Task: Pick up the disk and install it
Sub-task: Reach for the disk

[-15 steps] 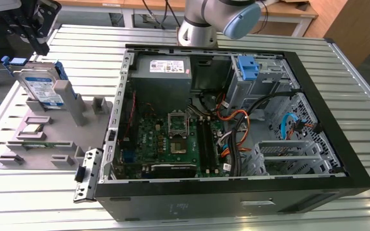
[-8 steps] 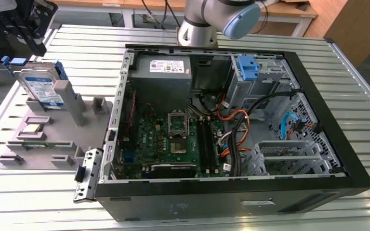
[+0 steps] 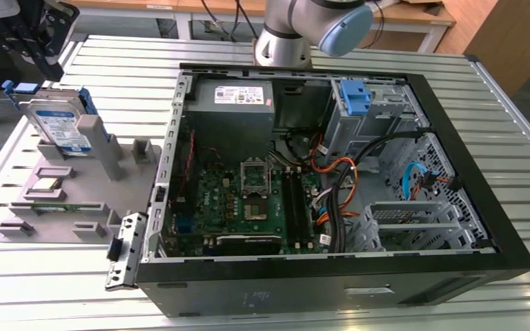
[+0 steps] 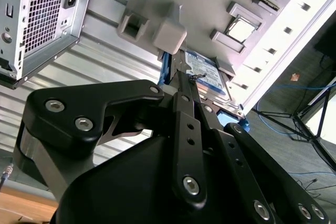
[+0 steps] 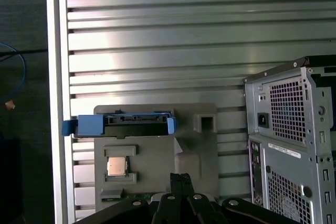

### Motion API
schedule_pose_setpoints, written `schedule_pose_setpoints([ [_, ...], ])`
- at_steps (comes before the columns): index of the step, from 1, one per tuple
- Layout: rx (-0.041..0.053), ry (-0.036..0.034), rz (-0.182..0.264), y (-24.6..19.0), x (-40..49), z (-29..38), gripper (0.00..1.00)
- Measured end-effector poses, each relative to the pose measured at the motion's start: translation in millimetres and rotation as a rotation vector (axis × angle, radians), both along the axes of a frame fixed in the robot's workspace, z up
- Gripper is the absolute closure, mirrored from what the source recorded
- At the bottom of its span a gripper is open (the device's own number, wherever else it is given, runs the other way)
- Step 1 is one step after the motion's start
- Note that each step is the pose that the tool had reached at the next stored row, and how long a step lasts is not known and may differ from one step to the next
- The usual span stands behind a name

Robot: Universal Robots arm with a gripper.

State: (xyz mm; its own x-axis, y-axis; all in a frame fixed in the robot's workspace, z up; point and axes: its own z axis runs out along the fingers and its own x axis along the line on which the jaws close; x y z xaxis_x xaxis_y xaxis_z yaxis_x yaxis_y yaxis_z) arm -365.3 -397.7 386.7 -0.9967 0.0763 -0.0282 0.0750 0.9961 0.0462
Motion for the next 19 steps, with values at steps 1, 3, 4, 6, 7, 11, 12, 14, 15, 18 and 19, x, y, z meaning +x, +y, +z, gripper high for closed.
schedule_pose_setpoints([
  [1, 0.0003, -0.0001, 0.000, 0.4, -0.2, -0.5, 0.90],
  [3, 0.0006, -0.0002, 0.000, 1.4, -0.4, -1.4, 0.90],
  [4, 0.0006, -0.0001, 0.000, 1.8, -0.5, -1.7, 0.90],
  [6, 0.0006, -0.0001, 0.000, 2.6, -0.6, -3.0, 0.90],
  [7, 0.0005, 0.0000, 0.000, 2.8, -0.6, -3.9, 0.90],
  [11, 0.0006, 0.0000, 0.000, 3.3, -0.7, -6.5, 0.90],
  [12, 0.0005, 0.0001, 0.000, 3.3, -0.7, -6.6, 0.90],
  [14, 0.0006, 0.0000, 0.000, 3.3, -0.7, -6.6, 0.90],
  [15, 0.0006, 0.0000, 0.000, 3.3, -0.7, -6.7, 0.90],
  [18, 0.0009, -0.0001, 0.025, 3.4, -0.8, -7.1, 0.90],
  [19, 0.0008, -0.0001, 0.039, 3.4, -0.7, -7.3, 0.90],
])
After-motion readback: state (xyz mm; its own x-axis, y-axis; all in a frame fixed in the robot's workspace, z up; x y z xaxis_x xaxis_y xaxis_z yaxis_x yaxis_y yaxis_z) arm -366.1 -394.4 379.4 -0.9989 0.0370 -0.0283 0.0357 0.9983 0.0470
